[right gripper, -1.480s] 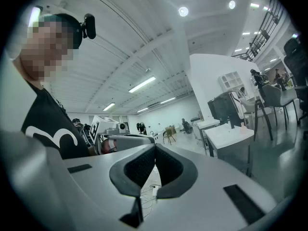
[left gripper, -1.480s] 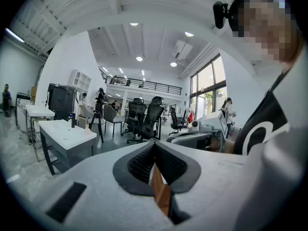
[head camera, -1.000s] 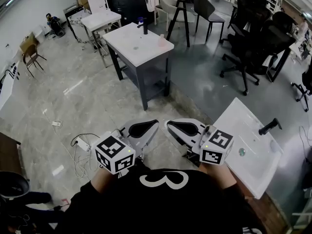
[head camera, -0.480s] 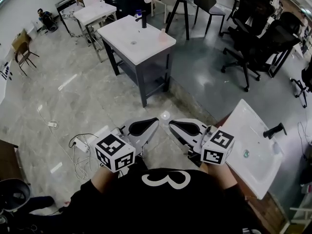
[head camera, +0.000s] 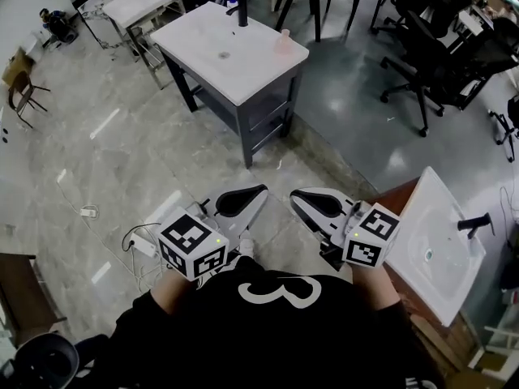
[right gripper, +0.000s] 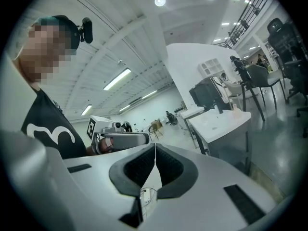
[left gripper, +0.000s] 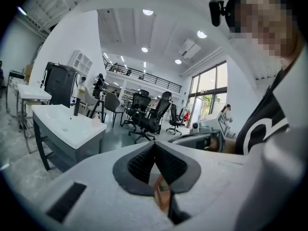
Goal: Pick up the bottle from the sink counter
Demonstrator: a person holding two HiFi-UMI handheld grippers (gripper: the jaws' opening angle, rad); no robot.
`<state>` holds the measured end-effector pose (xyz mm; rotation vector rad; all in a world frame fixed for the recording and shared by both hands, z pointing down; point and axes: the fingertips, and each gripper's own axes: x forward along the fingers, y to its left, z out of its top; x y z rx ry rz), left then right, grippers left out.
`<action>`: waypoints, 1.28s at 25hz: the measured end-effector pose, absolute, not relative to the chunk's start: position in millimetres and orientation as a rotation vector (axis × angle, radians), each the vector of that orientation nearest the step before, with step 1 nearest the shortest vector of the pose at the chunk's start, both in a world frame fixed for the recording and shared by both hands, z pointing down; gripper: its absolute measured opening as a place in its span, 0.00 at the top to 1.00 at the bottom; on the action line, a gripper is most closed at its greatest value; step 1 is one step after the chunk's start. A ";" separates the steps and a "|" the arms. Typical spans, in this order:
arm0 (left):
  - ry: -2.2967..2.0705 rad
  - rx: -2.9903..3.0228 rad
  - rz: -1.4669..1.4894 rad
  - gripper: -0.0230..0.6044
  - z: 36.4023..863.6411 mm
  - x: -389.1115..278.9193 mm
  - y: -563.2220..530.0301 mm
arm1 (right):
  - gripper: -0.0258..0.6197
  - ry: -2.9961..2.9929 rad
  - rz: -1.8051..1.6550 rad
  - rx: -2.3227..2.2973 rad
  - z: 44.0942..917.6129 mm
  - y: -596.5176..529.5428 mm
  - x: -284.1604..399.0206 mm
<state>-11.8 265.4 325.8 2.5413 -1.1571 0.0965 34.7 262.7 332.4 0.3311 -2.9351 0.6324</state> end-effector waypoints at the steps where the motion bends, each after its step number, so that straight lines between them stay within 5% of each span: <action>1: -1.152 2.536 0.103 0.94 328.8 -24.4 257.5 | 0.94 -2.932 0.643 0.349 334.0 253.3 24.9; 12: -1.066 2.530 0.104 0.94 344.3 -121.8 187.4 | 0.94 -2.896 0.691 0.607 346.7 178.4 -40.6; 32: -1.022 2.567 0.145 0.94 340.5 -90.1 44.6 | 0.94 -2.960 0.696 0.625 341.1 37.8 -32.5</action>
